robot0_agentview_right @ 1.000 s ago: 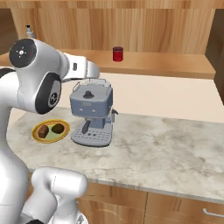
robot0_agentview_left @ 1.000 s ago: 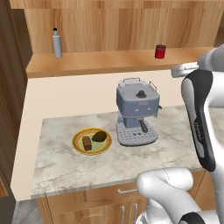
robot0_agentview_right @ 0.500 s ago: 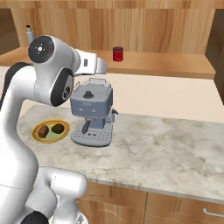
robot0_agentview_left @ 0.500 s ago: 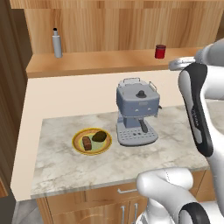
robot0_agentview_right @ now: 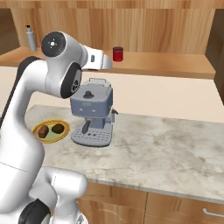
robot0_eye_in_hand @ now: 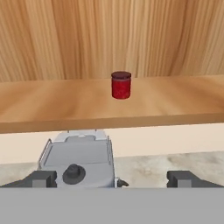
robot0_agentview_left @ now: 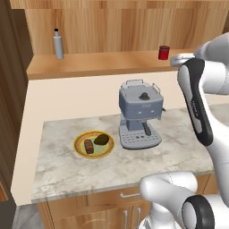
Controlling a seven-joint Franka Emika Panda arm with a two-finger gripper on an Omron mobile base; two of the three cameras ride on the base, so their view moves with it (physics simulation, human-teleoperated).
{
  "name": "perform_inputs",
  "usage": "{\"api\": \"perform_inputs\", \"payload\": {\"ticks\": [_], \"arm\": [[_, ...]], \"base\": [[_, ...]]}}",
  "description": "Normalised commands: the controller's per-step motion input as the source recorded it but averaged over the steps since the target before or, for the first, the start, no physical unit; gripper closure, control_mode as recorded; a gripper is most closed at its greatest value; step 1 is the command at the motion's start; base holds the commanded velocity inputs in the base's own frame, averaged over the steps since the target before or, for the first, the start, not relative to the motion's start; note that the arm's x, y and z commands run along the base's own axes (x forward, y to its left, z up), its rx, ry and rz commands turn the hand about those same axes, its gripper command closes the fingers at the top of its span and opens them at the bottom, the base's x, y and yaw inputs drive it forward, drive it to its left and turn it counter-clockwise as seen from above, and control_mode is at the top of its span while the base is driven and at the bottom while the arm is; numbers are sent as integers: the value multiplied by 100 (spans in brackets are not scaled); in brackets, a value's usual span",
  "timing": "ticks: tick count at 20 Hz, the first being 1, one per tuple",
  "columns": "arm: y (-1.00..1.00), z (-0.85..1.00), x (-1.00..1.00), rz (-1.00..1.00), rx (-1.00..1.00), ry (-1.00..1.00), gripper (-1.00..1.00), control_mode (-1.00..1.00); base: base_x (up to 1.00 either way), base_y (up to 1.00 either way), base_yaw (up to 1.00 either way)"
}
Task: Pick the avocado and bread from the counter and place them on the plate. Then pick the jam from the cabinet and place it next to the plate. Lastly close the cabinet door.
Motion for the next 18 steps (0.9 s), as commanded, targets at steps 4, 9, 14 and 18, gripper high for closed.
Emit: {"api": "perform_inputs", "payload": {"ticks": [4,9,14,18], "arm": [[-16,7,28,-2,2,0,-100,-100],[-18,8,27,-4,2,0,-100,-100],[-4,0,34,-2,0,0,-100,-100],[0,0,38,0,0,0,-100,-100]], "base": [[0,0,0],[0,0,0],[0,0,0],[0,0,0]]}}
